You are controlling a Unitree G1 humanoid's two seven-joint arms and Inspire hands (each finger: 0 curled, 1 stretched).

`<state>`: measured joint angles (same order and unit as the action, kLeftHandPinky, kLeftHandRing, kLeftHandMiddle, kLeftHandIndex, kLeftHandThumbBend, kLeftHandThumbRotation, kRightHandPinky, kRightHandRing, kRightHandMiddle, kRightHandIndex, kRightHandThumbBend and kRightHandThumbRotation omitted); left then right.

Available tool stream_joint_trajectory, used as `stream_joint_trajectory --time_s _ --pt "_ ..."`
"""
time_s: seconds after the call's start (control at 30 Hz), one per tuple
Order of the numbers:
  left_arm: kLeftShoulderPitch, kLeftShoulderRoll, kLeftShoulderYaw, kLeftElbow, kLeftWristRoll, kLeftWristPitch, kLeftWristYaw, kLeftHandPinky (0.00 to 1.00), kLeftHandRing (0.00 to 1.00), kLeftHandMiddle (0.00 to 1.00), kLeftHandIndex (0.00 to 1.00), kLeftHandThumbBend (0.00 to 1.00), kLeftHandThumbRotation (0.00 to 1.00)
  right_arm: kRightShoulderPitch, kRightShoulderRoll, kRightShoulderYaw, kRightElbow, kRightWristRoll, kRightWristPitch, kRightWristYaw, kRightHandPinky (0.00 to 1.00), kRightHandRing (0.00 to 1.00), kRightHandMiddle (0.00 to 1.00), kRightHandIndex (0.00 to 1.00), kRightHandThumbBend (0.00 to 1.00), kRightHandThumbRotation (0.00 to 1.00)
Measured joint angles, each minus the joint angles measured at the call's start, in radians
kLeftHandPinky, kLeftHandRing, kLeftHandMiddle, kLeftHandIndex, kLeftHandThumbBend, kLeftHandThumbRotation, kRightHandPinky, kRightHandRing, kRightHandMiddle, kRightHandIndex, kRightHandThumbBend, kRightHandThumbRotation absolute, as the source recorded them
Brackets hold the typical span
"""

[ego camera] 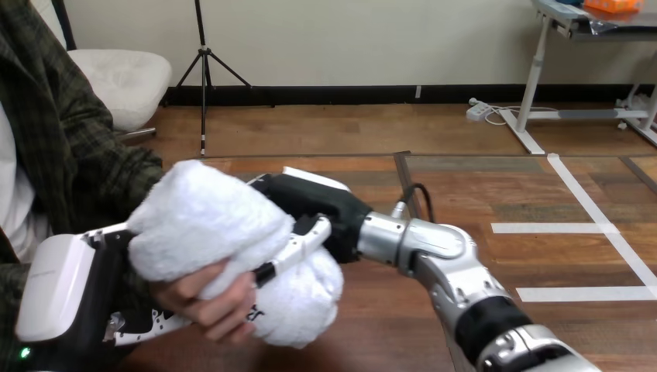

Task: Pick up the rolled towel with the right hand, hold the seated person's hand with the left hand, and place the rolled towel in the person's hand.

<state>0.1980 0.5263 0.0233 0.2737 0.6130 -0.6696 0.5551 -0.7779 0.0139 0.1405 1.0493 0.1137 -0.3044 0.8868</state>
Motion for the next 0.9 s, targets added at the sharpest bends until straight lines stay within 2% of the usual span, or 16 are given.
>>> stream_joint_trajectory --time_s 0.4,0.9 --pt "0.025 -0.023 0.034 -0.014 -0.011 0.0 0.0 0.29 0.33 0.38 0.37 0.95 0.0 -0.048 0.039 0.0 0.057 -0.026 -0.038 -0.002 0.09 0.13 0.19 0.22 0.83 0.0" --pt "0.04 -0.032 0.047 -0.014 -0.013 -0.001 -0.001 0.31 0.34 0.39 0.38 0.95 0.0 -0.054 0.062 -0.001 0.079 -0.047 -0.048 -0.021 0.1 0.13 0.2 0.24 0.84 0.0"
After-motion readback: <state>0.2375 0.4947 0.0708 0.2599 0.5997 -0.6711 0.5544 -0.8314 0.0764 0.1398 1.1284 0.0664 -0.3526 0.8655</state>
